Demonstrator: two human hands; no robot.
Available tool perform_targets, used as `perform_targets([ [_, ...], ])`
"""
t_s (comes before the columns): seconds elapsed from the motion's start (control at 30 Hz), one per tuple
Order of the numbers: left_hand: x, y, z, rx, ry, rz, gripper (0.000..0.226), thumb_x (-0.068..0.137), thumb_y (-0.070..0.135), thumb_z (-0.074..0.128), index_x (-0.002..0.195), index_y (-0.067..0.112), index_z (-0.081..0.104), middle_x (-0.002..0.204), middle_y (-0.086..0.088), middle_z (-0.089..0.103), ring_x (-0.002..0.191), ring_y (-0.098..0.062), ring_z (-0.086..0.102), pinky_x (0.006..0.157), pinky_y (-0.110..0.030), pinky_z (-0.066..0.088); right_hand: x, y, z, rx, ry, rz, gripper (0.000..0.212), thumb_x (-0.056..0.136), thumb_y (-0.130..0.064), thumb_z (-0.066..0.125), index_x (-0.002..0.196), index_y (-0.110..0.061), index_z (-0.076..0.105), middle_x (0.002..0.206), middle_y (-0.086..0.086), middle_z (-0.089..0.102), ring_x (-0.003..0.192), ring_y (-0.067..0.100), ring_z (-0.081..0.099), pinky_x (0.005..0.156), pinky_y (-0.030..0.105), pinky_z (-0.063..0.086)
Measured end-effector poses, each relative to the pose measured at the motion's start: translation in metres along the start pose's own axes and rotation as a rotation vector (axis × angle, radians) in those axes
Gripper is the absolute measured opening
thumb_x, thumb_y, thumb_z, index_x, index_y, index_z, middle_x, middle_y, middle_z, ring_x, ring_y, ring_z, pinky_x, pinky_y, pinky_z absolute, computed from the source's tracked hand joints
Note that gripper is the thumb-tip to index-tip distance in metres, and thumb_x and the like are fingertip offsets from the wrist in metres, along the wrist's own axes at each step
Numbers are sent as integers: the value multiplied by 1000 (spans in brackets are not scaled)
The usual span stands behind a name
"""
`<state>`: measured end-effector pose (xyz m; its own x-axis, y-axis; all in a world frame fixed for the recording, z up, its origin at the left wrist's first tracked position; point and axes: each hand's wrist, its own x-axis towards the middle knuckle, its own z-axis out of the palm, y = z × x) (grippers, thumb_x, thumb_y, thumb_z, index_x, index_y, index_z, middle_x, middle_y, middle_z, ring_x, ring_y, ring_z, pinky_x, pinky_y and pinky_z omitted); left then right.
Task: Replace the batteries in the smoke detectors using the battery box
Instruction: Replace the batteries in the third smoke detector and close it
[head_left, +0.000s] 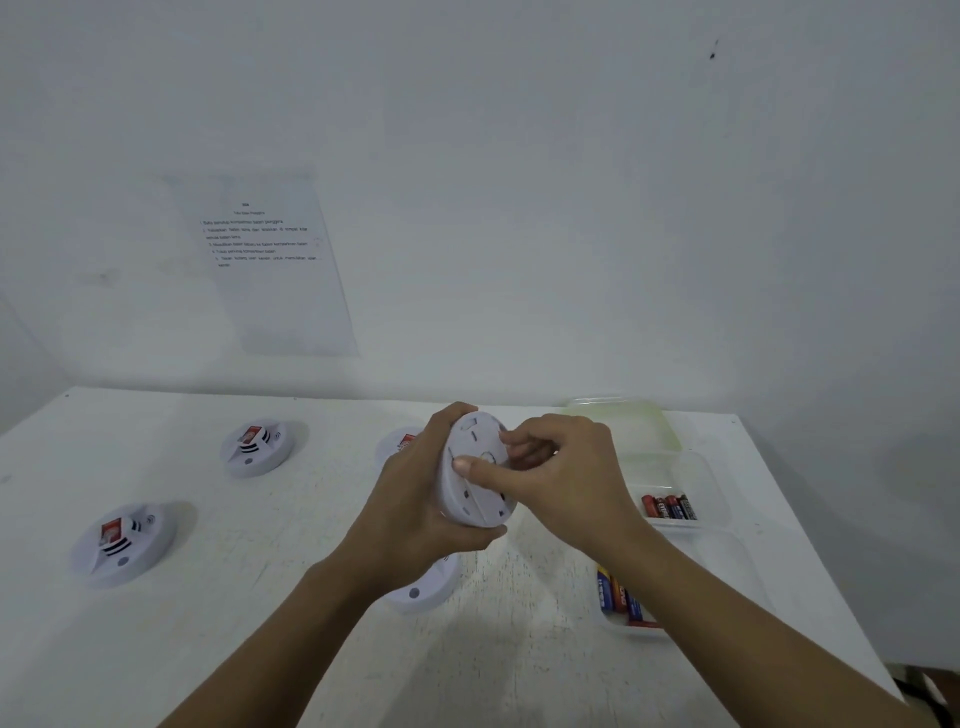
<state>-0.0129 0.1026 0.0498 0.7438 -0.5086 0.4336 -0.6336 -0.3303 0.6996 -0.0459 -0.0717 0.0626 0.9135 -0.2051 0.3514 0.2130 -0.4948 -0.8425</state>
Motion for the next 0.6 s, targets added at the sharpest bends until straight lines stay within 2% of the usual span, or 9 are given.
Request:
perform_targets([
  [0.13, -1, 1, 4, -41, 39, 1, 82, 67, 34, 87, 123, 64, 35, 119, 25, 59, 111, -8, 60, 89, -11, 51, 2, -2, 3, -43, 29, 8, 57, 53, -76, 75, 73, -22, 75, 67, -10, 71, 65, 6, 68, 63, 30, 60],
  [0.23, -1, -3, 5, -54, 27, -25, 78, 68, 31, 88, 127, 49, 40, 117, 24, 60, 112, -2, 58, 86, -7, 49, 4, 0, 4, -60, 26, 10, 50, 56, -70, 81, 69, -22, 73, 64, -8, 70, 62, 6, 67, 61, 28, 58],
  [0.3, 1, -5, 2, -28, -10, -24, 84, 66, 32, 90, 132, 39, 39, 119, 21, 60, 111, -4, 59, 85, -10, 51, 6, 1, 0, -22, 2, 29, 44, 60, -62, 86, 69, -21, 73, 64, -6, 70, 63, 8, 67, 61, 27, 58],
  [0.4, 9, -7, -6, 33, -24, 18, 95, 59, 36, 93, 137, 33, 39, 120, 20, 59, 110, -9, 61, 86, -16, 54, 8, 0, -6, 72, -48, 50, 46, 60, -61, 83, 85, -22, 76, 75, -7, 72, 71, 9, 69, 66, 25, 60],
  [0.53, 11, -10, -7, 50, -35, 8, 95, 59, 47, 90, 137, 41, 35, 124, 33, 53, 115, 2, 55, 88, -4, 46, 7, -4, -9, 124, -111, 64, 46, 71, -53, 80, 106, -25, 73, 100, -12, 72, 90, 7, 69, 74, 23, 60],
  [0.6, 9, -10, -8, 50, -27, -19, 98, 58, 47, 92, 137, 42, 33, 123, 34, 52, 112, 6, 55, 82, -2, 46, 5, -7, -9, 126, -149, 98, 51, 73, -61, 73, 115, -31, 69, 103, -16, 70, 95, 3, 67, 79, 21, 58],
])
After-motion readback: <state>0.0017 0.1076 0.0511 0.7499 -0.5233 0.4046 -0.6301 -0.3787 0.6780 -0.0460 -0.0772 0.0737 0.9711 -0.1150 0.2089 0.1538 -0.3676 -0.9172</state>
